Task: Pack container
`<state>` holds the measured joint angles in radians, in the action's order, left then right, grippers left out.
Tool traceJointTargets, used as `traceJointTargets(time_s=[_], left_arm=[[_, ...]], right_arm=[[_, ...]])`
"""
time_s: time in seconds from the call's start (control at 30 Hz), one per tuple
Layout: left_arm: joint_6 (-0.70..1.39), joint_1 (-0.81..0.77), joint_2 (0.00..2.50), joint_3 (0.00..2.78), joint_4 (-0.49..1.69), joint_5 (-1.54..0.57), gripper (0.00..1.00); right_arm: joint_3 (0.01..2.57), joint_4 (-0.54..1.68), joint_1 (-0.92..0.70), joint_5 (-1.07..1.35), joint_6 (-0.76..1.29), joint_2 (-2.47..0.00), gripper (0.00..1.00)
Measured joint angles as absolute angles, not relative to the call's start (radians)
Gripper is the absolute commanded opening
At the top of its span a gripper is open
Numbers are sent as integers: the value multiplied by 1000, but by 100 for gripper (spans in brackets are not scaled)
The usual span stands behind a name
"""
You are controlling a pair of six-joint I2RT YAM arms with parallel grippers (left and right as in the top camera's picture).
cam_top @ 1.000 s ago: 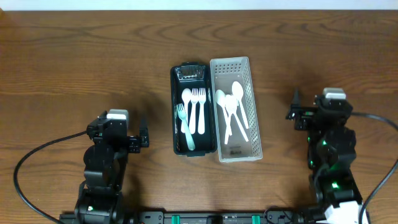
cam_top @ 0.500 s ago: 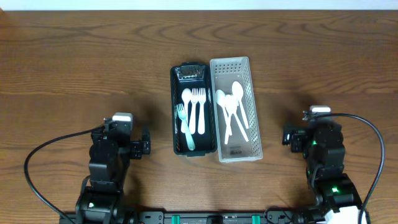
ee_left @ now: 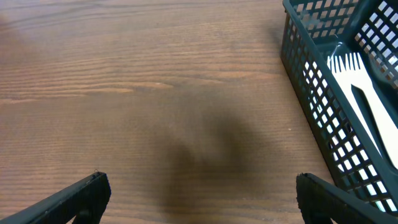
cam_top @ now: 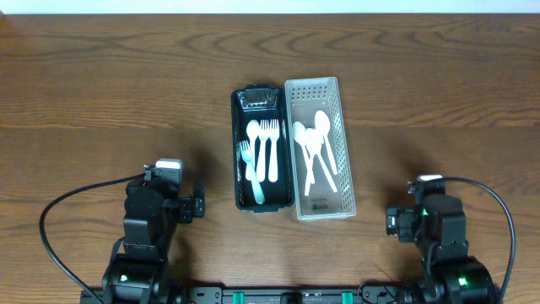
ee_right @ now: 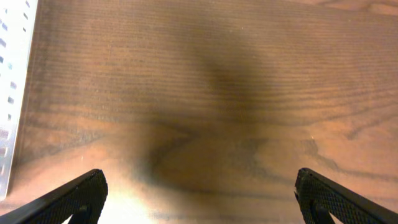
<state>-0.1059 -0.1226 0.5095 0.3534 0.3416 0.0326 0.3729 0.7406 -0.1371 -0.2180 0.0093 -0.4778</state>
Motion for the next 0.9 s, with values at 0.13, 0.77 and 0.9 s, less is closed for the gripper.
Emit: traceJointTargets(time_s=[0.13, 0.77, 0.9], left_arm=[[-106, -123, 509, 353, 342, 33, 98], [-106, -123, 510, 353, 342, 33, 98], [-106, -123, 510, 353, 342, 33, 98]], right_arm=[[373, 793, -137, -218, 10, -393, 99], [303, 465, -137, -168, 7, -15, 99], [161, 166, -137, -146, -5, -10, 99]])
